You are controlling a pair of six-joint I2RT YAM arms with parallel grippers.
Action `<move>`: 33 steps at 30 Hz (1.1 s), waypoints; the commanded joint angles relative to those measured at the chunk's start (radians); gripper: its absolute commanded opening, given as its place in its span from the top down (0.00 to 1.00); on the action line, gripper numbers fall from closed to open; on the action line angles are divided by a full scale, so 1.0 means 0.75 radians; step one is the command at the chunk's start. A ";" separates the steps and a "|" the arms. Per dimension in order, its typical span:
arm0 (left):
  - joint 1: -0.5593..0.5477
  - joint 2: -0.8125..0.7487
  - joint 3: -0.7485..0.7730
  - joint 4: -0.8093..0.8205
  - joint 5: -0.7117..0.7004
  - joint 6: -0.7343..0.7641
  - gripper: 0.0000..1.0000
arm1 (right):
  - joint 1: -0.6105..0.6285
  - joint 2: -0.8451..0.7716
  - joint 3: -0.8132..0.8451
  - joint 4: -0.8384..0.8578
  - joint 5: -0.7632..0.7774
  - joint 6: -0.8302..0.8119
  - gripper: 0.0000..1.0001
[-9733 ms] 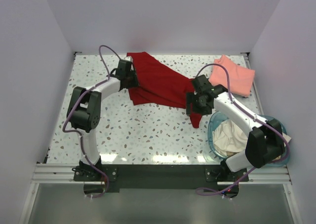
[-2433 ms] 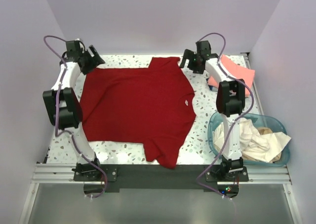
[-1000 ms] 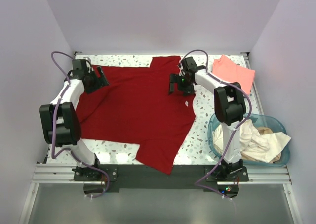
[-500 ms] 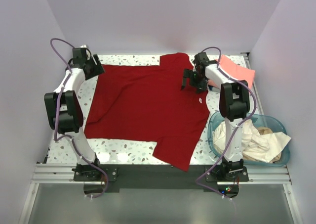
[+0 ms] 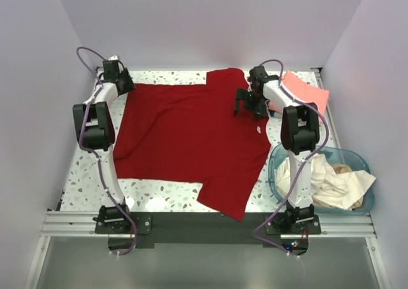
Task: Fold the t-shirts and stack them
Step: Flatten the tshirt out
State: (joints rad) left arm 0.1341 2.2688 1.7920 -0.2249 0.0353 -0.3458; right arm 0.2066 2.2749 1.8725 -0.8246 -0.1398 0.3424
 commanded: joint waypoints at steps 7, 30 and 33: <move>-0.013 0.120 0.104 0.226 -0.094 0.054 0.51 | -0.010 0.127 0.031 -0.077 0.023 -0.021 0.01; -0.021 0.268 0.268 0.249 -0.145 -0.017 0.92 | -0.010 0.129 0.011 -0.095 -0.026 -0.004 0.02; -0.021 0.254 0.276 0.249 -0.153 -0.022 1.00 | -0.010 0.135 0.015 -0.095 -0.024 0.000 0.02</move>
State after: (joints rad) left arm 0.1219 2.4763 1.9476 -0.0765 -0.0582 -0.3569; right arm 0.2035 2.3001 1.9167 -0.8661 -0.1524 0.3435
